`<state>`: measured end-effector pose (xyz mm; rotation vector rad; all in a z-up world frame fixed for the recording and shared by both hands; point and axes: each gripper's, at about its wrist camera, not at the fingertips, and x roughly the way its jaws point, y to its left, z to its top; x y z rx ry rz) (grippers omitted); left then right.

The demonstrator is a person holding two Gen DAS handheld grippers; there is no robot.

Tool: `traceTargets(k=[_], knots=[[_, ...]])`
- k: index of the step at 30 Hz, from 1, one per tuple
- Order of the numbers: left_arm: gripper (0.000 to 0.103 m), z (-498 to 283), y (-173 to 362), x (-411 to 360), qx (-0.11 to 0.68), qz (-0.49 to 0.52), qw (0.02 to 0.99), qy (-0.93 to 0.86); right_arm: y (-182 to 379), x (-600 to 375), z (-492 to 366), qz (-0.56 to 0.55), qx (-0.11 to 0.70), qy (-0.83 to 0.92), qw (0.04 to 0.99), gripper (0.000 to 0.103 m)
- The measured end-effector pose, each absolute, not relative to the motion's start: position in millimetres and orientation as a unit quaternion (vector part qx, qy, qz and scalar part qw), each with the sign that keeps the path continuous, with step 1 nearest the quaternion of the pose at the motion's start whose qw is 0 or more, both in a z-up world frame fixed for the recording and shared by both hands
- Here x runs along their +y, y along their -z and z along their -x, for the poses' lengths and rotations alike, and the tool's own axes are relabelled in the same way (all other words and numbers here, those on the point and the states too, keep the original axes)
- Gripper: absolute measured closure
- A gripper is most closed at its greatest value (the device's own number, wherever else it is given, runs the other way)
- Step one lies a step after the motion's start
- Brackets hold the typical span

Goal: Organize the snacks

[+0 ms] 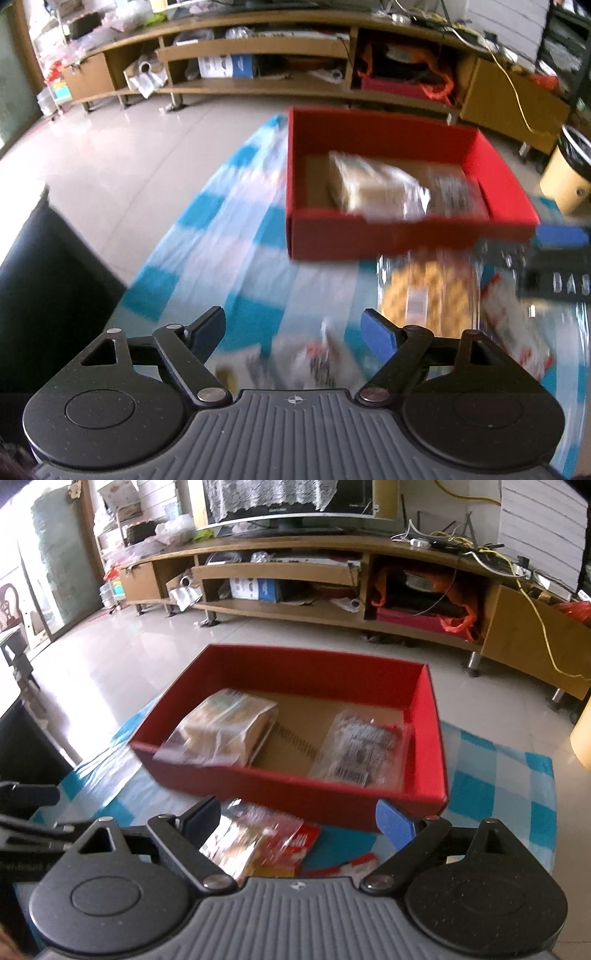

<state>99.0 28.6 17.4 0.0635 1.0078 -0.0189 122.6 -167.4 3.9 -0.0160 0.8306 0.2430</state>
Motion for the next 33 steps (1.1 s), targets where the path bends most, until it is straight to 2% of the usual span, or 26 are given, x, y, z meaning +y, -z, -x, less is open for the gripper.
traceTargets(k=[9,19,21,23,29,33], knots=[[0.016,-40.5,14.0,22.7,0.526,-0.084,0.845,0.049,1.8,-165.3,-96.1,0.019,0.411,-0.126,0.903,0.012],[0.016,-33.9,53.7,7.5,0.562,-0.133,0.815,0.055,6.3,-202.5,-78.0,0.008,0.425,-0.105,0.899,0.012],[0.023,-32.1,51.6,6.2,0.560,-0.131,0.816,0.062,8.3,-215.3,-77.6,0.001,0.431,-0.097,0.897,0.012],[0.036,-29.9,49.2,6.1,0.567,-0.116,0.813,0.070,10.6,-228.2,-78.5,-0.005,0.438,-0.088,0.895,0.012],[0.046,-15.8,42.2,-4.4,0.567,-0.106,0.811,0.100,28.6,-256.6,-80.7,-0.010,0.467,-0.060,0.882,0.012],[0.049,-13.1,38.9,-11.5,0.567,-0.099,0.809,0.119,42.8,-249.6,-84.2,0.012,0.487,-0.076,0.870,0.012]])
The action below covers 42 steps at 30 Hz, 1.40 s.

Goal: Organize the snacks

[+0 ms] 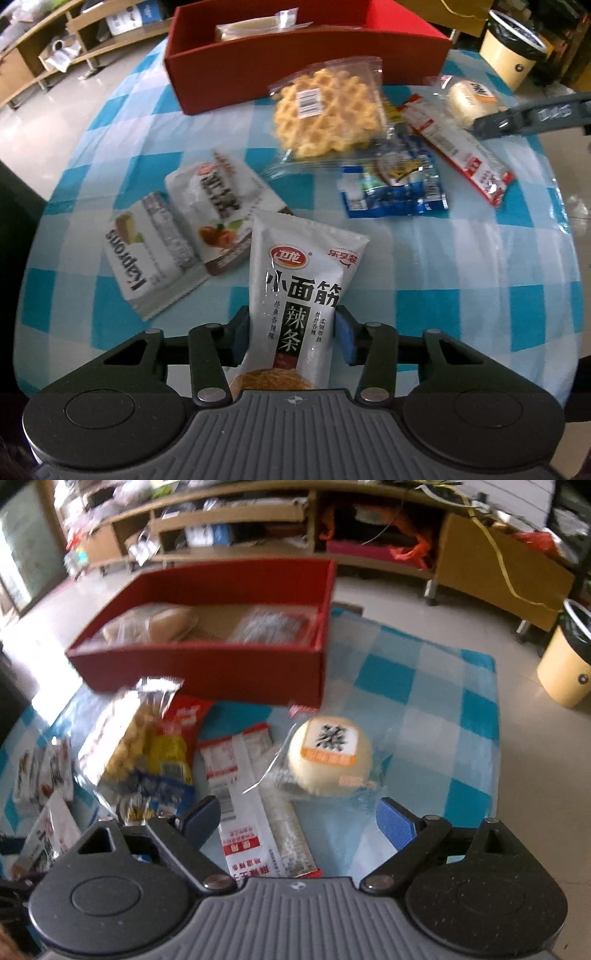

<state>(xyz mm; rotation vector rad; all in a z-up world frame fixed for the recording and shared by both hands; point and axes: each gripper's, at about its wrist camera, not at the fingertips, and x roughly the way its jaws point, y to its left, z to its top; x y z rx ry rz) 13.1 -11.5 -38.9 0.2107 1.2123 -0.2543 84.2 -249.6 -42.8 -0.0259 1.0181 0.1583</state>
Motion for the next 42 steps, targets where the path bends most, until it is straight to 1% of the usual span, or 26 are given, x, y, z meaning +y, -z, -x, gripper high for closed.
traceTargets(k=[6,7,8,9,12,14,16,17,18,20,21,22,23,25,30,32,33,34,35,37,38,39,40,41,42], knots=[[0.048,-18.4,41.4,-13.6,0.569,-0.096,0.807,0.127,70.5,-222.0,-99.0,0.063,0.516,-0.098,0.849,0.012],[0.046,-20.0,42.2,-12.3,0.570,-0.095,0.806,0.128,77.0,-218.1,-99.3,0.074,0.523,-0.098,0.844,0.008],[0.044,-20.9,43.3,-11.4,0.572,-0.094,0.805,0.127,79.2,-217.3,-98.2,0.073,0.516,-0.096,0.848,0.006],[0.043,-21.7,44.9,-11.2,0.575,-0.094,0.803,0.127,79.9,-217.8,-97.8,0.070,0.516,-0.094,0.849,0.005],[0.034,-21.9,48.4,-13.2,0.579,-0.097,0.800,0.126,82.1,-228.9,-96.8,0.039,0.521,-0.097,0.847,0.001],[0.024,-19.7,50.9,-17.2,0.578,-0.111,0.799,0.125,82.9,-231.5,-92.5,0.039,0.521,-0.099,0.847,0.000],[0.018,-17.1,53.6,-21.4,0.575,-0.125,0.800,0.120,83.1,-232.2,-86.6,0.042,0.515,-0.100,0.850,0.000],[0.017,-16.8,53.7,-21.7,0.574,-0.128,0.800,0.117,82.5,-231.6,-83.1,0.044,0.515,-0.100,0.850,0.000],[0.018,-17.5,53.7,-20.6,0.576,-0.124,0.799,0.116,82.9,-229.3,-79.0,0.050,0.518,-0.101,0.848,0.002],[0.024,-18.5,53.4,-16.7,0.586,-0.107,0.795,0.114,80.3,-227.8,-71.4,0.056,0.517,-0.103,0.848,0.012],[0.026,-17.4,52.5,-15.5,0.587,-0.107,0.795,0.112,77.1,-226.8,-66.3,0.058,0.516,-0.108,0.848,0.026],[0.033,-15.3,51.1,-15.0,0.585,-0.110,0.796,0.110,73.5,-226.4,-62.6,0.054,0.517,-0.116,0.847,0.039],[0.036,-12.8,49.7,-14.6,0.584,-0.109,0.797,0.111,70.0,-224.8,-54.9,0.059,0.517,-0.121,0.845,0.045],[0.043,-6.9,47.3,-15.5,0.584,-0.106,0.796,0.117,69.2,-220.3,-44.2,0.071,0.524,-0.130,0.839,0.046],[0.045,8.7,46.4,-18.7,0.592,-0.101,0.788,0.139,66.8,-215.2,-3.7,0.095,0.541,-0.150,0.822,0.046],[0.041,11.7,48.2,-21.3,0.594,-0.104,0.784,0.146,68.7,-213.8,11.0,0.099,0.553,-0.157,0.812,0.046],[0.040,12.5,48.6,-23.8,0.591,-0.112,0.786,0.147,69.3,-214.0,14.2,0.098,0.551,-0.154,0.814,0.043],[0.039,12.8,49.1,-26.5,0.587,-0.121,0.787,0.146,69.7,-213.5,14.1,0.099,0.549,-0.151,0.816,0.039],[0.033,13.1,49.3,-28.2,0.584,-0.124,0.788,0.147,69.6,-213.1,12.1,0.101,0.545,-0.148,0.819,0.035],[0.024,11.4,50.4,-29.9,0.580,-0.128,0.792,0.140,67.0,-213.5,4.4,0.094,0.537,-0.141,0.826,0.021],[0.023,9.9,52.2,-30.2,0.578,-0.134,0.794,0.133,65.5,-212.3,0.2,0.091,0.534,-0.145,0.828,0.018],[0.020,8.4,54.5,-30.5,0.578,-0.138,0.794,0.129,65.8,-211.3,-7.0,0.092,0.532,-0.149,0.828,0.012],[0.016,7.7,55.5,-30.1,0.578,-0.137,0.795,0.125,67.7,-208.8,-11.6,0.098,0.533,-0.151,0.827,0.012],[0.016,7.1,56.0,-29.2,0.579,-0.135,0.795,0.122,72.3,-204.3,-16.6,0.107,0.538,-0.146,0.823,0.012],[0.015,6.8,56.9,-28.1,0.581,-0.134,0.794,0.121,76.4,-201.0,-20.1,0.114,0.543,-0.139,0.820,0.000]])
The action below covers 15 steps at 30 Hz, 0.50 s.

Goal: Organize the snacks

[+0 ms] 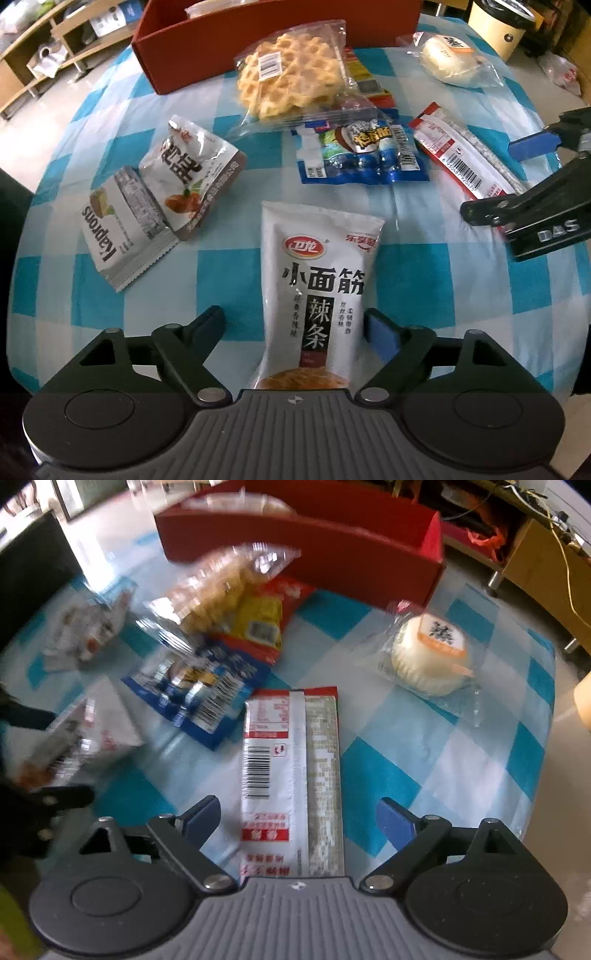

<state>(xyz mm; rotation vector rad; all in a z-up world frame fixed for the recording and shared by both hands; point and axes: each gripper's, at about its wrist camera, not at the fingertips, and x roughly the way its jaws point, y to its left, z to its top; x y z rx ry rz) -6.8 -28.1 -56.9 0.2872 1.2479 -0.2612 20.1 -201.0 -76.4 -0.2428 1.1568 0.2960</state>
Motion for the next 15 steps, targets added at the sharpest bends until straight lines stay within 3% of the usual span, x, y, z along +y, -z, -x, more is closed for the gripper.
traceTargets(k=[3,7,15], knots=[[0.012,6.1,58.0,-25.3,0.581,-0.130,0.795,0.119,78.6,-204.8,-29.9,0.092,0.551,-0.129,0.819,0.000],[0.000,4.3,65.9,-23.4,0.593,-0.128,0.787,0.114,78.9,-205.2,-40.1,0.067,0.572,-0.102,0.811,0.000],[0.000,5.5,66.5,-21.8,0.589,-0.123,0.790,0.115,78.4,-209.1,-40.8,0.053,0.537,-0.095,0.836,0.000]])
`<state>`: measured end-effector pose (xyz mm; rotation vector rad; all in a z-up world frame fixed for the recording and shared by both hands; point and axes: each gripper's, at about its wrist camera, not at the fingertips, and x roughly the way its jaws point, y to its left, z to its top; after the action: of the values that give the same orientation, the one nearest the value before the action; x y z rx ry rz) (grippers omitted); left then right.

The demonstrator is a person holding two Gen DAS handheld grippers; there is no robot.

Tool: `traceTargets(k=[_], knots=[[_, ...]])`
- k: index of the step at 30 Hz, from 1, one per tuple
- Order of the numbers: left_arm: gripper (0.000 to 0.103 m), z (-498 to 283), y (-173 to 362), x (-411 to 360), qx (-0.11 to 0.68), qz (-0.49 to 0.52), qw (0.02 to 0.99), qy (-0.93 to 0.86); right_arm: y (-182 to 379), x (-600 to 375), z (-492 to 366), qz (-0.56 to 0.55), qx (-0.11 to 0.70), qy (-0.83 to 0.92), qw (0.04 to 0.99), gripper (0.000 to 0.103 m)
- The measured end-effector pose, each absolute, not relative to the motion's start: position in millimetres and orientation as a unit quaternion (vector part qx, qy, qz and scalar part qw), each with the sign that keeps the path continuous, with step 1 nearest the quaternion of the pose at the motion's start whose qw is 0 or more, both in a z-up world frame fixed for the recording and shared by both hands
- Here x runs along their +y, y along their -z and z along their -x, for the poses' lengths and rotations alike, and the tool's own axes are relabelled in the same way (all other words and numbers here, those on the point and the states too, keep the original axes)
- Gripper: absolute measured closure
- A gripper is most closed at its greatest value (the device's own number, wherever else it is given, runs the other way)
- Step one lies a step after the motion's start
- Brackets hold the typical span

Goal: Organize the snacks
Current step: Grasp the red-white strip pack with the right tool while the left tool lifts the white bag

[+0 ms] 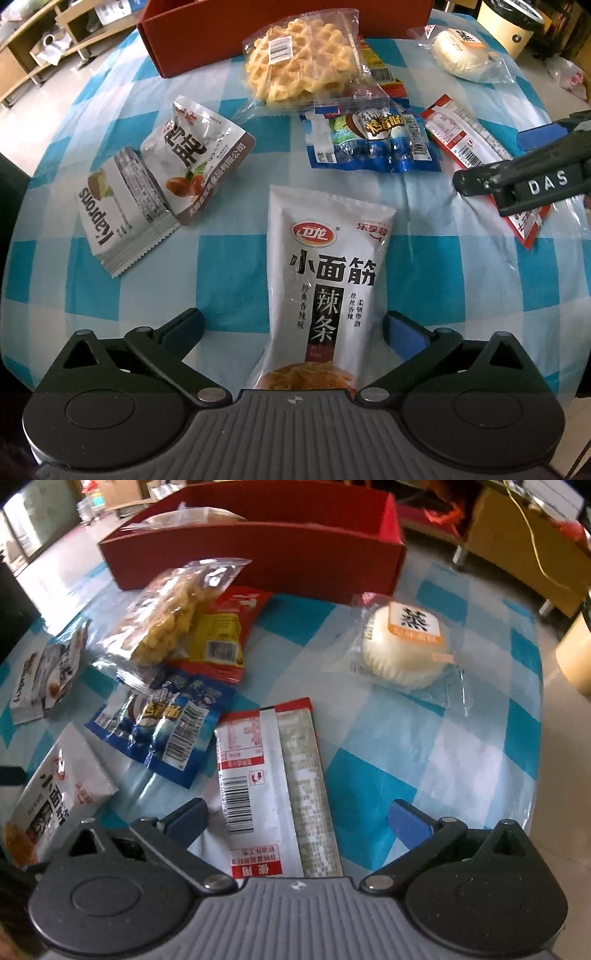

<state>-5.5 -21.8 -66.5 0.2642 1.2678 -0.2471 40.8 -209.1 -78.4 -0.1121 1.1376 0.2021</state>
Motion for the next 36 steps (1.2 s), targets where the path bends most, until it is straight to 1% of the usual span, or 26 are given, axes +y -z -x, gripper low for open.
traceTargets(k=[1,2,3,4,5,6,10,14,24,36], knots=[[0.000,5.1,66.1,-21.9,0.590,-0.121,0.790,0.113,78.0,-210.0,-40.7,0.055,0.537,-0.101,0.836,0.000],[0.002,5.3,65.3,-22.5,0.590,-0.119,0.790,0.113,77.4,-210.6,-39.4,0.055,0.535,-0.103,0.837,0.002],[0.005,4.4,63.7,-22.8,0.588,-0.118,0.792,0.115,76.2,-209.8,-36.7,0.061,0.530,-0.108,0.839,0.012],[0.014,3.3,60.7,-23.7,0.582,-0.118,0.796,0.119,73.7,-208.4,-32.2,0.065,0.524,-0.119,0.841,0.026],[0.022,3.8,57.6,-25.2,0.576,-0.120,0.799,0.122,70.8,-205.7,-26.5,0.072,0.518,-0.125,0.843,0.034],[0.025,4.1,55.8,-26.7,0.573,-0.124,0.801,0.123,69.2,-203.5,-20.1,0.077,0.514,-0.134,0.844,0.047],[0.047,4.0,51.0,-30.0,0.567,-0.119,0.805,0.127,65.9,-197.1,-8.6,0.088,0.511,-0.139,0.844,0.055],[0.055,1.4,45.7,-28.5,0.562,-0.100,0.811,0.128,64.4,-198.9,2.0,0.080,0.517,-0.136,0.841,0.057],[0.056,2.9,34.0,-34.8,0.549,-0.087,0.819,0.141,49.3,-209.9,20.7,0.025,0.500,-0.135,0.855,0.057],[0.056,0.3,17.3,-47.9,0.524,-0.081,0.834,0.152,39.5,-210.0,17.0,0.013,0.482,-0.133,0.866,0.057]])
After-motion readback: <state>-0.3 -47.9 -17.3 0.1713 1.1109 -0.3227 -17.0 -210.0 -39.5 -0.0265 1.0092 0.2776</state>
